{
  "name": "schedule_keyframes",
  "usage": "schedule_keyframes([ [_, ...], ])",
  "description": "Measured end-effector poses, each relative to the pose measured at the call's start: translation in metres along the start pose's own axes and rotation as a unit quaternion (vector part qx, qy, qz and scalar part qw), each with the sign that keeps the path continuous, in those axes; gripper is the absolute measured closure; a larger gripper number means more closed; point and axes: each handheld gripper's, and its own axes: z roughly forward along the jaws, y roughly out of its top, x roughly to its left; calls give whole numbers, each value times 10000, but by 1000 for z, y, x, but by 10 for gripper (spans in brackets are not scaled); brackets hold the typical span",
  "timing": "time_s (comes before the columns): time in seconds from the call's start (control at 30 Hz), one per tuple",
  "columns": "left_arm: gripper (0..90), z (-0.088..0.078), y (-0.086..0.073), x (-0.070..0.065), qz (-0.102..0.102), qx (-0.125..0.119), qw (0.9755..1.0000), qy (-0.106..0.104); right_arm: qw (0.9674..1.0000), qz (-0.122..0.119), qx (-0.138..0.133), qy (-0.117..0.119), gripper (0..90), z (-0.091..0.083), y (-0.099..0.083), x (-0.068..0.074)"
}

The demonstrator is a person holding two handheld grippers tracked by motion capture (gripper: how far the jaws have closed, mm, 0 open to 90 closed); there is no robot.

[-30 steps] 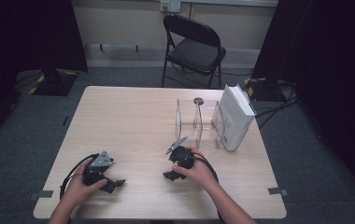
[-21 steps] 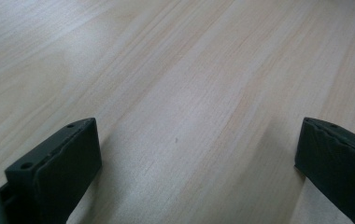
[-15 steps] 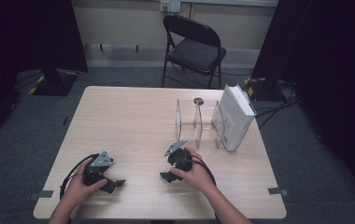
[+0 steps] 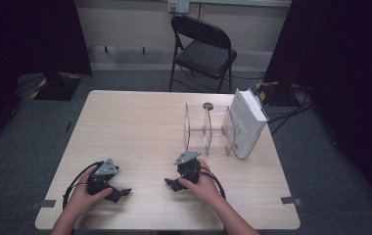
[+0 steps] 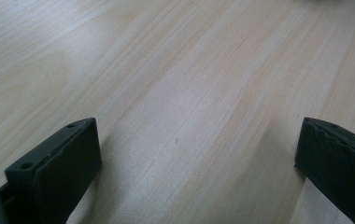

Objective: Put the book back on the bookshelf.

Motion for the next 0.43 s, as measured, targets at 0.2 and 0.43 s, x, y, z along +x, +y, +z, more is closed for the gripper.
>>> schedule_keyframes([
  [0.2, 0, 0, 0, 0, 3, -1, 10000, -3, 10000, 15, -6, -12, 99, 0, 0, 0],
  [0.43, 0, 0, 0, 0, 2, -4, 10000, -3, 10000, 44, -14, -31, 99, 0, 0, 1],
])
